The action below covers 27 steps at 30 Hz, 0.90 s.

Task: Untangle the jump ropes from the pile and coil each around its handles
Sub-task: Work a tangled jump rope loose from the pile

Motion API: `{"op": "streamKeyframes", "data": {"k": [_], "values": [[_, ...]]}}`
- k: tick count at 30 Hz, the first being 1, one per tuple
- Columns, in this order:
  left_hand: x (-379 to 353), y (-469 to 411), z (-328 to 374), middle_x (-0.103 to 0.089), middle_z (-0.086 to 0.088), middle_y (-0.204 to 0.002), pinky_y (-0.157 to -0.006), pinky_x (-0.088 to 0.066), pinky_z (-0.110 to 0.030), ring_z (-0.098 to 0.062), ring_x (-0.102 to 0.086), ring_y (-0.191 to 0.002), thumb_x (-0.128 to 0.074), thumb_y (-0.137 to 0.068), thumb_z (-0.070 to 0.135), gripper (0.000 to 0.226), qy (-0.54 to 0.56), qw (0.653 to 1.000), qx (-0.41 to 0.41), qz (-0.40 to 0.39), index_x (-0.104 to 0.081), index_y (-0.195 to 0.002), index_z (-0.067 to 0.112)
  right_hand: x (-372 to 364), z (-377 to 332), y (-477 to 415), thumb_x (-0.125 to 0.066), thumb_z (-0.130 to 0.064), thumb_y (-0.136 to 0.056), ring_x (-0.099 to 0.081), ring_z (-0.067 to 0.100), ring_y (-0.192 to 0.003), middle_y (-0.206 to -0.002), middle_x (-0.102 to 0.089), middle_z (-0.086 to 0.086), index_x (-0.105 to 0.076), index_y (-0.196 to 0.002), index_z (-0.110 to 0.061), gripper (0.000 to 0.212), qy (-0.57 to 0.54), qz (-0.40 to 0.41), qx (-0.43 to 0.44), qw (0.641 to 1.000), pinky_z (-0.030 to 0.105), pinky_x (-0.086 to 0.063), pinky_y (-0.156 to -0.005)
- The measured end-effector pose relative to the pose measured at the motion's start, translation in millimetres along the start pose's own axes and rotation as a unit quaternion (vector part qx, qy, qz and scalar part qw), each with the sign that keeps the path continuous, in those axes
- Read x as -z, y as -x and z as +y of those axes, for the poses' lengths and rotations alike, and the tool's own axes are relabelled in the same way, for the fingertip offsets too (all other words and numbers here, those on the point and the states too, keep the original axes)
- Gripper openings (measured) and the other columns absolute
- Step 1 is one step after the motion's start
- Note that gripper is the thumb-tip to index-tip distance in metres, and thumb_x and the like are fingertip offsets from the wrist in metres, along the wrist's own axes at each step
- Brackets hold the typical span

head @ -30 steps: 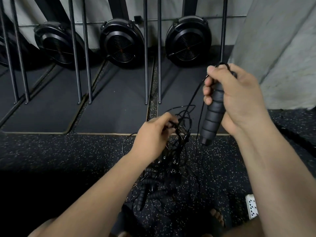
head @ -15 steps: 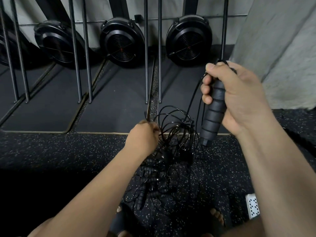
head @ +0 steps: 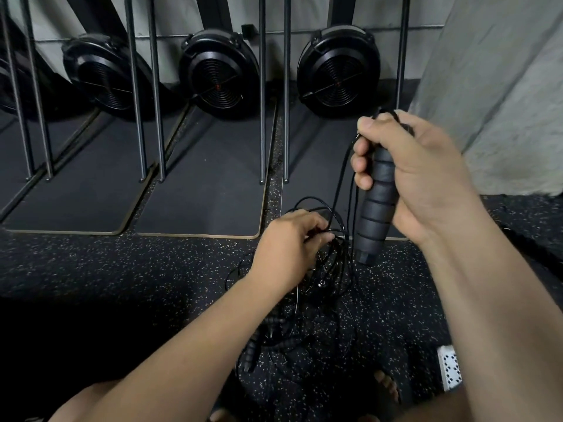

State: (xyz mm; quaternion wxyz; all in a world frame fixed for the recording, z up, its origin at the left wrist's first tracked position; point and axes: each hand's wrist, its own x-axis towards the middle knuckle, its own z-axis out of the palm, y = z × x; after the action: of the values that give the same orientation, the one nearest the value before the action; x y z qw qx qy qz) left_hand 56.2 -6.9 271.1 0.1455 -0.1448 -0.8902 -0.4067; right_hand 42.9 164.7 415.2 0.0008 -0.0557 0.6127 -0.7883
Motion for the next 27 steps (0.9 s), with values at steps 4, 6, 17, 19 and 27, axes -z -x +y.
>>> {"op": "streamKeyframes", "data": {"k": [4, 6, 17, 19, 27], "values": [[10, -2, 0, -0.077, 0.008, -0.096, -0.081, -0.058, -0.032, -0.009, -0.071, -0.088, -0.087, -0.089, 0.028, 0.017, 0.027, 0.999, 0.004, 0.015, -0.082, -0.101, 0.016, 7, 4, -4, -0.073, -0.027, -0.103, -0.058, 0.018, -0.065, -0.082, -0.068, 0.006, -0.065, -0.091, -0.014, 0.019, 0.055, 0.035, 0.023, 0.998, 0.031, -0.045, -0.052], [17, -5, 3, -0.077, 0.006, -0.095, -0.082, -0.056, -0.032, -0.014, -0.069, -0.089, -0.086, -0.089, 0.027, 0.018, 0.014, 0.999, -0.035, 0.010, -0.082, -0.101, 0.015, 10, 11, -5, -0.080, -0.036, -0.097, -0.058, 0.018, -0.062, -0.081, -0.072, 0.006, -0.073, -0.094, -0.014, 0.023, 0.127, 0.037, 0.002, 0.991, 0.031, -0.047, -0.052], [50, -12, 21, -0.074, 0.010, -0.085, -0.076, -0.052, -0.025, -0.007, -0.068, -0.081, -0.086, -0.089, 0.022, 0.008, 0.134, 0.990, 0.046, 0.011, -0.080, -0.092, 0.018, 6, 42, -2, -0.076, -0.024, -0.098, -0.055, 0.025, -0.057, -0.072, -0.073, 0.015, -0.074, -0.080, -0.010, 0.022, 0.261, -0.050, -0.081, 0.961, 0.034, -0.044, -0.052], [53, -12, 21, -0.072, 0.011, -0.079, -0.073, -0.049, -0.023, -0.001, -0.061, -0.073, -0.086, -0.090, 0.023, 0.010, 0.159, 0.985, 0.068, 0.010, -0.077, -0.087, 0.020, 2, 46, -1, -0.076, -0.024, -0.098, -0.055, 0.023, -0.056, -0.071, -0.073, 0.011, -0.073, -0.080, -0.010, 0.023, 0.242, -0.029, -0.066, 0.968, 0.034, -0.044, -0.052], [66, -6, 11, -0.064, 0.009, -0.084, -0.071, -0.045, -0.022, -0.007, -0.054, -0.074, -0.074, -0.100, 0.023, 0.018, 0.101, 0.992, 0.075, 0.000, -0.063, -0.087, 0.018, 21, 21, -16, -0.070, -0.016, -0.100, -0.057, 0.015, -0.057, -0.071, -0.067, 0.001, -0.066, -0.085, -0.015, 0.016, 0.061, 0.110, -0.026, 0.992, 0.029, -0.043, -0.050]]}}
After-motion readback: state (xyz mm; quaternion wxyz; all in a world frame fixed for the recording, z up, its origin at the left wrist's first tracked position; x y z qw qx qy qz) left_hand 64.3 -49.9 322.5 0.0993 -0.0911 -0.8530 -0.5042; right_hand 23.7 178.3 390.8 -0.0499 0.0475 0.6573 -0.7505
